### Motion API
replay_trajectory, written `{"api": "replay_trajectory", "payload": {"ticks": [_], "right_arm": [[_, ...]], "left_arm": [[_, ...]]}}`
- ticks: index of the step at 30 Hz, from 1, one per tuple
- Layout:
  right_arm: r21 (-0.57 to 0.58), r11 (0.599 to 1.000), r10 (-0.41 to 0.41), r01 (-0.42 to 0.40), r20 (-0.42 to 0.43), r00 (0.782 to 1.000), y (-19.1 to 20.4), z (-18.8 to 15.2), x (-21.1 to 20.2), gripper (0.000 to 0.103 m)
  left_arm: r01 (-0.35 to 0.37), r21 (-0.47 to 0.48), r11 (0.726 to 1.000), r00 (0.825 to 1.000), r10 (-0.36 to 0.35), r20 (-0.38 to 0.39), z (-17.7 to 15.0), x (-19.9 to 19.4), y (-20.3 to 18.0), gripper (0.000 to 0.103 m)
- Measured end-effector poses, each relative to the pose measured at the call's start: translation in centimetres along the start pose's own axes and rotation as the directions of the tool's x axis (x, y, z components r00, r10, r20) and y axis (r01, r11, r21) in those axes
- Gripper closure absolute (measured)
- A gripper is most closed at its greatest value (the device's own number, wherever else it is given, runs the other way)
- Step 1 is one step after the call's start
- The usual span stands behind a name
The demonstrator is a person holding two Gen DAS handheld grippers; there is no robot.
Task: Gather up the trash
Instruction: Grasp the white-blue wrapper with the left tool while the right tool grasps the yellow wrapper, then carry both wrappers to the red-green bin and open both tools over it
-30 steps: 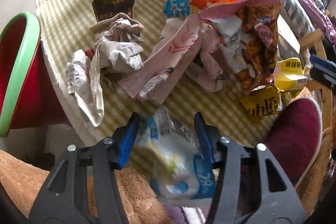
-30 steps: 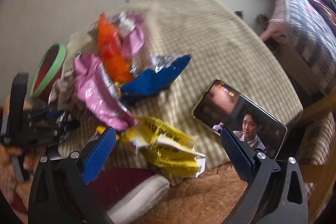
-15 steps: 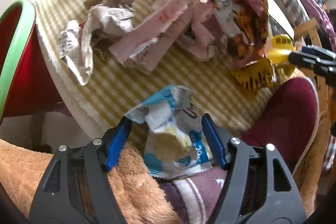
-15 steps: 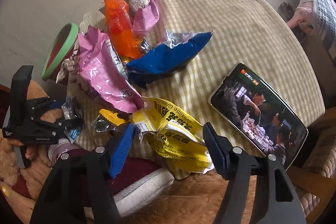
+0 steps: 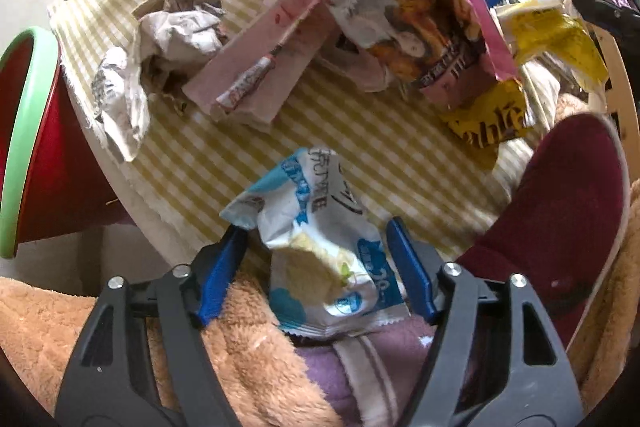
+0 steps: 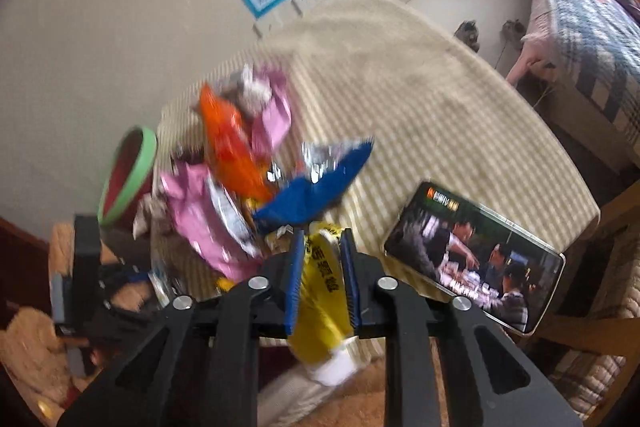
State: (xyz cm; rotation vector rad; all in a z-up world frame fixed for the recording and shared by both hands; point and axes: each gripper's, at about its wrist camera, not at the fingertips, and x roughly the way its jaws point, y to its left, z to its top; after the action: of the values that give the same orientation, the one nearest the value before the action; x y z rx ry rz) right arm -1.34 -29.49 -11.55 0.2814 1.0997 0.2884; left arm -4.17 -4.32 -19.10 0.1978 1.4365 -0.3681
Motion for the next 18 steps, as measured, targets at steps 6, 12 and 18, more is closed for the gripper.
{"api": "replay_trajectory", "payload": {"ticks": [6, 12, 18], "right_arm": [[-0.027, 1.000, -0.007, 0.007, 0.002, 1.000, 0.9, 0.3, 0.0, 0.098], [-0.084, 0.989, -0.124, 0.122, -0.022, 0.992, 0.0, -0.7, -0.2, 0.042], [-0.210, 0.955, -0.231, 0.211, -0.077, 0.970, 0.1, -1.6, 1.5, 0.037]], "left_arm": [[0.077, -0.098, 0.992, 0.996, -0.073, 0.047, 0.4, -1.6, 2.2, 0.075], [0.111, -0.098, 0.989, 0.973, -0.088, 0.215, 0.5, -5.9, 2.9, 0.077], [0.077, -0.103, 0.992, 0.914, -0.029, 0.404, 0.9, -9.9, 3.2, 0.077]]}}
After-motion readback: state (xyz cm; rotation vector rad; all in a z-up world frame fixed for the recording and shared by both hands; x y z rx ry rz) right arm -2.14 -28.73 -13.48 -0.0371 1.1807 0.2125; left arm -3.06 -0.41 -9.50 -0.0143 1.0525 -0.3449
